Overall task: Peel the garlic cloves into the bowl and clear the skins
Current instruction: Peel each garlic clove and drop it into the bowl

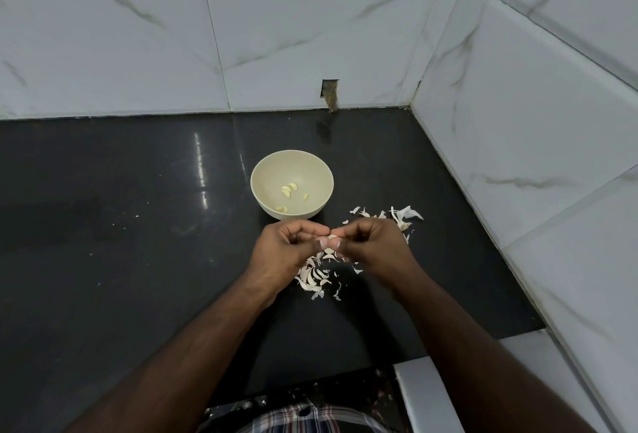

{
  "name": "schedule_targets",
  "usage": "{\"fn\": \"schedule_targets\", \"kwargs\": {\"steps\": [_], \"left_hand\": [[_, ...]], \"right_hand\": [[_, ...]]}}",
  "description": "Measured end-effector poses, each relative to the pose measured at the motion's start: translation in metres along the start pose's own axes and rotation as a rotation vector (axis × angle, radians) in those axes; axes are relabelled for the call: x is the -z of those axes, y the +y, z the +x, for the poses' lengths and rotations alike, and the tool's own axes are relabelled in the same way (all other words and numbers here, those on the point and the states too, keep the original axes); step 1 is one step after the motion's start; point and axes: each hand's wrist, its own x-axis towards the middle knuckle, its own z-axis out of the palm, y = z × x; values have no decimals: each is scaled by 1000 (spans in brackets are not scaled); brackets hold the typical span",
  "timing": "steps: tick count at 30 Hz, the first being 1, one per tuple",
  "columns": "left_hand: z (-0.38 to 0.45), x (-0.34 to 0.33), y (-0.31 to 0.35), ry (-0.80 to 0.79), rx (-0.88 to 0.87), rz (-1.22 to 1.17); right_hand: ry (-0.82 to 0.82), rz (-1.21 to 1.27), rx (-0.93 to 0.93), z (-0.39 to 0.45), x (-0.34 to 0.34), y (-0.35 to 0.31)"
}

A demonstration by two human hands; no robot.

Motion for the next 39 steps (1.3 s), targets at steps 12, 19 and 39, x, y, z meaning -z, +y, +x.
{"fn": "schedule_targets", "kwargs": {"steps": [12,19,39], "left_hand": [[3,1,-3,-69,-85,41],[5,0,-7,-109,92,-216],[10,3,-11,-28,-26,188]], "right_hand": [[-57,78,-36,0,0,1],[-64,113,-41,2,3,5],[-31,-51,5,9,6,5]]}}
